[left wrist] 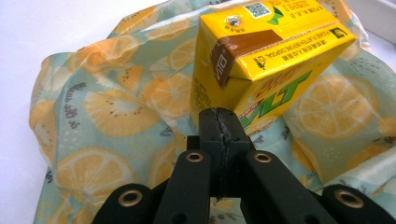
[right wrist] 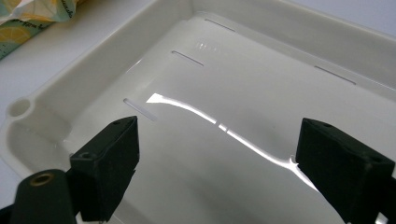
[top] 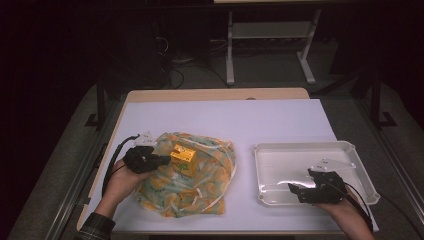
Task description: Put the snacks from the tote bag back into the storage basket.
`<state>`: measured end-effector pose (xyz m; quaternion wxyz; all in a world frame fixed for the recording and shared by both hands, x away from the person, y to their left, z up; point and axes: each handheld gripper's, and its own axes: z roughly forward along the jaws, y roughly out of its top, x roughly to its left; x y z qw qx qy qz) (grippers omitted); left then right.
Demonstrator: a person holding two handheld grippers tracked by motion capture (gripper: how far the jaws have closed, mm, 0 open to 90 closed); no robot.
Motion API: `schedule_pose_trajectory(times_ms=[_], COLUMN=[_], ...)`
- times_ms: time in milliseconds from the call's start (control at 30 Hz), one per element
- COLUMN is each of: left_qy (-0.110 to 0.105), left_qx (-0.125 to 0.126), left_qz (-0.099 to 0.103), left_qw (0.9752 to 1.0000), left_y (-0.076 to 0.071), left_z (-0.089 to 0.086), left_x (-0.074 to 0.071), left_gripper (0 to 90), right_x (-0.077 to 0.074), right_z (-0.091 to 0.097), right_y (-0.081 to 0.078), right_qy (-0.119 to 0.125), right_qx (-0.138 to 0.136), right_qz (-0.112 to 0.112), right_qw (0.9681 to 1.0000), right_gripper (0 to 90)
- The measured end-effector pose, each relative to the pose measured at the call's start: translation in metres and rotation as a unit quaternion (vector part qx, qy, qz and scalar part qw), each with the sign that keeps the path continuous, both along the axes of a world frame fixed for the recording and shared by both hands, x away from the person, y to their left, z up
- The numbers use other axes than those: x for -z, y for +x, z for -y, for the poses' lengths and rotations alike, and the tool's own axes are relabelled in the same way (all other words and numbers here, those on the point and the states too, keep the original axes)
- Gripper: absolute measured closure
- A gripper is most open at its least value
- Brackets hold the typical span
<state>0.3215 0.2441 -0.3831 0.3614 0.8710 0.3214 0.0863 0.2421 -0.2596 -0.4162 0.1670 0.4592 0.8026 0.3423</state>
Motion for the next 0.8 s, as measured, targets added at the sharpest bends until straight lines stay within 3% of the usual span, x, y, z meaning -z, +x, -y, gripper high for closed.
schedule_pose_trajectory(times_ms=[800], left_qy=[0.009], left_qx=[0.041], left_qz=[-0.004], left_qw=[0.9991], left_y=[-0.012], left_z=[0.016], left_x=[0.0], left_gripper=[89.7], right_x=[0.001], right_z=[0.0], right_y=[0.001], right_qy=[-0.001], right_qx=[-0.003], right_qz=[0.0], right_qw=[1.0], right_gripper=[13.1])
